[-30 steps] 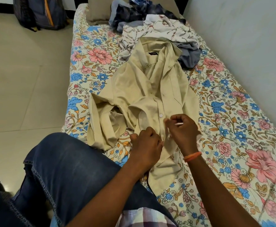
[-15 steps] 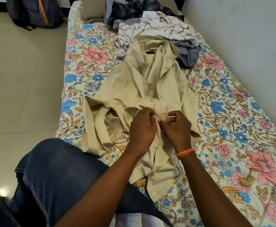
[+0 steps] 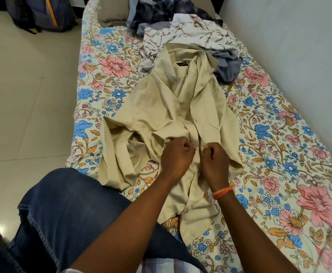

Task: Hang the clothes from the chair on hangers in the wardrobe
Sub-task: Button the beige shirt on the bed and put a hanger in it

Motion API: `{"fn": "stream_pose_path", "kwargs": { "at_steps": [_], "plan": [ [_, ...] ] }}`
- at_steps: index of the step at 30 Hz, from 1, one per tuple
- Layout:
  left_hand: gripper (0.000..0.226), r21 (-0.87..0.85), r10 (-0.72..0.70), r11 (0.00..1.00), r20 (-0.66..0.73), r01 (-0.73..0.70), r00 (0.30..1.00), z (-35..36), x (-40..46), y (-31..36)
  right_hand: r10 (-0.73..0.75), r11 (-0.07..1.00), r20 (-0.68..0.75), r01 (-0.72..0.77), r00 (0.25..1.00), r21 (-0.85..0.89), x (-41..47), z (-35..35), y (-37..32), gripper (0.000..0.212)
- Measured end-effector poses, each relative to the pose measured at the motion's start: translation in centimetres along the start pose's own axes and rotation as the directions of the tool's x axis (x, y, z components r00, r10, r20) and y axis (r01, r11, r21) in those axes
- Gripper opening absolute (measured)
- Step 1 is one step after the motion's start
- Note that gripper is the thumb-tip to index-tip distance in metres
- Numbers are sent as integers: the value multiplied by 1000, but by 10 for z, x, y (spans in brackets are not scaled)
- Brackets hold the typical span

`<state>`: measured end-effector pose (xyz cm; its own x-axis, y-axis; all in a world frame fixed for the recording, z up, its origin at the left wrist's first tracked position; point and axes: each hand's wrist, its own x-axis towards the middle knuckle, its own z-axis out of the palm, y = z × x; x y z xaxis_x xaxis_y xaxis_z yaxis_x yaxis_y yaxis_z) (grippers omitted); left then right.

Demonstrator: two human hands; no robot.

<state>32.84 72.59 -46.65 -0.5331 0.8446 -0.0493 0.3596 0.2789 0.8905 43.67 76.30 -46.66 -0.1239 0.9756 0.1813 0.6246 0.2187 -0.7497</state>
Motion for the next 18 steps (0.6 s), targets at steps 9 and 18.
{"fn": "stream_pose_path", "kwargs": {
  "at_steps": [9, 18],
  "plan": [
    [11, -189, 156, 969, -21, -157, 988, -9, -36, -10, -321, 947, -40, 321, 946, -3, -34, -13, -6, 6],
    [8, -220, 209, 956, 56, -192, 976, -18, -40, -12, -322, 946, 4, 322, 947, 32, -47, -24, -9, 10]
  ]
}}
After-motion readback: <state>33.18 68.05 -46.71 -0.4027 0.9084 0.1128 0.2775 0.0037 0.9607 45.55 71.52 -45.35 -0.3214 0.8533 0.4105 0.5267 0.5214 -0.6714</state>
